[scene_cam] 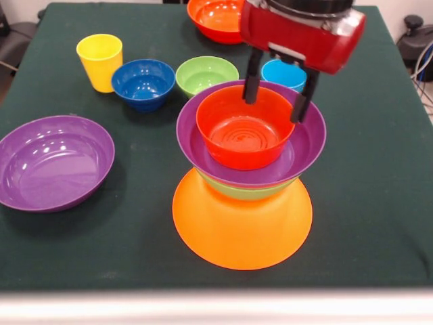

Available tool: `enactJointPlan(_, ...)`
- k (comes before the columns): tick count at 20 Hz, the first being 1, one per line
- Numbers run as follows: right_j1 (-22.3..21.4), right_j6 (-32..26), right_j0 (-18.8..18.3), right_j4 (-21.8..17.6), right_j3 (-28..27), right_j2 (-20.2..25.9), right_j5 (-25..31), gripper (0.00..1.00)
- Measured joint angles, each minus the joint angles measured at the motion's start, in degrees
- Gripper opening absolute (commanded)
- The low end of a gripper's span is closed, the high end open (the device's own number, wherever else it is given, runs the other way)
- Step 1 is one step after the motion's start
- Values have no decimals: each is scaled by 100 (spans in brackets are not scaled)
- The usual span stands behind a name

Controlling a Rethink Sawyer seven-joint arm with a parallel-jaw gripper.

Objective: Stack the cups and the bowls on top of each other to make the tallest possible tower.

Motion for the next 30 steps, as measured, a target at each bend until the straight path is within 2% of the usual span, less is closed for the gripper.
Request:
enactJointPlan(5,-262,0,-187,-1,297,0,1,100)
enactJointPlan(14,-835,0,-809,-9,1244,30,-89,100)
enactJointPlan(17,-973,0,-1017,-12,1583,52,-280,100)
enactJointPlan(22,-1198,0,-1483,-136,2355,149,-1035,100)
enactJointPlan(30,-1325,0,-1931,-497,3096,350,-1716,100)
